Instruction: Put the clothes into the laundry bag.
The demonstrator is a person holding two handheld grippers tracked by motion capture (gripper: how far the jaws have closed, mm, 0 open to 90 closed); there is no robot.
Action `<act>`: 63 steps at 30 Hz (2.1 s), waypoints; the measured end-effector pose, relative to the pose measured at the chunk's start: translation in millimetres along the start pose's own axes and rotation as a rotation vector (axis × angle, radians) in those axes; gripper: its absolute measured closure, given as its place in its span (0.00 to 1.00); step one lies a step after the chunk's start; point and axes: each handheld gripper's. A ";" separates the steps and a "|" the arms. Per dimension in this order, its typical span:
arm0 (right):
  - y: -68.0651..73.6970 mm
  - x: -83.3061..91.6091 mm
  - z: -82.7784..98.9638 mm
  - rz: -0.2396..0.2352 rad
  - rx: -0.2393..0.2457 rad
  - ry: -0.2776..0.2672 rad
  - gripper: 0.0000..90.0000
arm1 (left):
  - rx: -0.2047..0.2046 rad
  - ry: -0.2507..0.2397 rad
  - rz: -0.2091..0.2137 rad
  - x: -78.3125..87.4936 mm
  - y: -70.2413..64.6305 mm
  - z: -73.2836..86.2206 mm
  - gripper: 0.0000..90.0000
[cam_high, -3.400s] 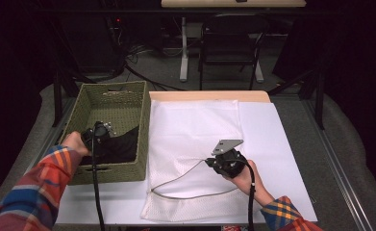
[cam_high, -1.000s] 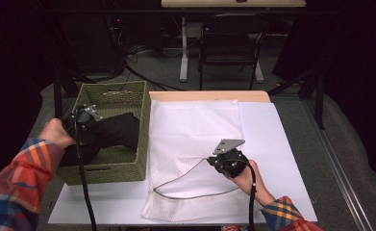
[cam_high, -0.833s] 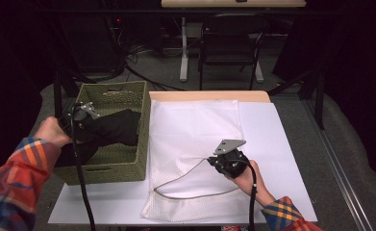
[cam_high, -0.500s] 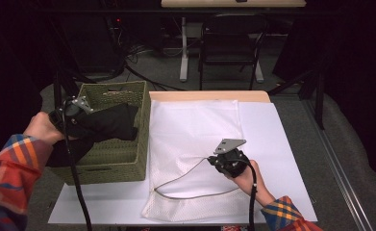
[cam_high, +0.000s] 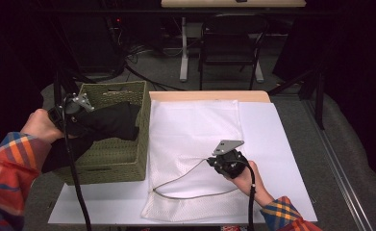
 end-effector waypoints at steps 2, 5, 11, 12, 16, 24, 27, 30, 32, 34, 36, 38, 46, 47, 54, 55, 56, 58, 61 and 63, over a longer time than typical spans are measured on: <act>1.5 -1.4 0.8 -0.003 0.003 0.005 0.98 | -0.004 0.011 -0.005 0.9 -1.8 -2.0 0.70; 3.0 -2.6 0.5 -0.005 0.005 0.007 0.98 | -0.008 0.008 0.001 3.7 -4.1 -4.5 0.70; 2.6 -2.6 1.0 0.001 0.005 0.010 0.98 | -0.020 0.005 0.014 8.3 -8.8 -8.0 0.70; 2.6 -2.5 0.9 0.004 0.005 0.011 0.98 | -0.023 0.008 0.019 9.1 -8.9 -8.6 0.70; 3.1 -2.8 0.2 0.006 0.013 0.006 0.98 | -0.022 0.005 0.027 13.1 -11.3 -9.7 0.70; 0.6 -1.9 0.4 0.003 -0.002 0.002 0.98 | -0.024 -0.023 0.038 20.3 -15.8 -7.2 0.70; -1.0 -0.4 0.3 0.006 -0.010 -0.002 0.98 | -0.025 -0.036 0.045 21.7 -18.2 -6.8 0.70; -1.6 0.5 -0.7 0.009 -0.011 -0.008 0.98 | -0.029 -0.030 0.054 22.5 -20.5 -8.2 0.70; -1.5 1.2 -1.1 0.010 -0.015 -0.010 0.98 | -0.028 -0.034 0.063 22.6 -22.0 -8.7 0.70; -2.3 1.4 -0.9 0.012 -0.016 -0.009 0.98 | -0.021 -0.040 0.069 21.8 -23.9 -9.1 0.70; -3.8 1.1 -0.5 0.010 -0.018 -0.013 0.98 | -0.025 -0.033 0.071 21.0 -26.2 -9.6 0.70; -4.6 1.4 -0.4 0.013 -0.023 -0.012 0.98 | -0.026 -0.030 0.076 20.5 -28.8 -9.2 0.70; -5.2 1.2 -0.8 0.015 -0.015 -0.016 0.98 | -0.037 -0.032 0.102 19.8 -39.9 -10.0 0.70; -5.1 1.1 -0.8 0.017 -0.015 -0.015 0.98 | -0.035 -0.039 0.107 19.9 -40.9 -9.9 0.70; -5.4 0.4 -0.7 0.017 -0.015 -0.013 0.98 | -0.038 -0.038 0.123 18.6 -49.5 -11.0 0.70; -5.6 0.2 -0.7 0.015 -0.012 -0.014 0.98 | -0.040 -0.036 0.120 17.9 -51.0 -11.5 0.70; -5.5 0.1 -0.6 0.013 -0.010 -0.015 0.98 | -0.042 -0.033 0.126 16.8 -52.8 -12.0 0.70; -4.5 0.4 -0.9 0.017 -0.012 -0.013 0.98 | -0.055 -0.035 0.133 15.0 -55.8 -12.5 0.70; -3.8 0.5 -1.7 0.017 -0.010 -0.014 0.98 | -0.059 -0.041 0.146 11.3 -60.0 -13.9 0.70; -3.1 0.7 -1.8 0.017 -0.012 -0.012 0.98 | -0.069 -0.032 0.149 9.8 -62.6 -16.3 0.70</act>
Point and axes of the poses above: each handheld gripper's, and its own axes: x roughly backward along the jaws, z roughly out of its underside, y roughly to its left, and after that the axes turned 13 degrees about z, right-handed
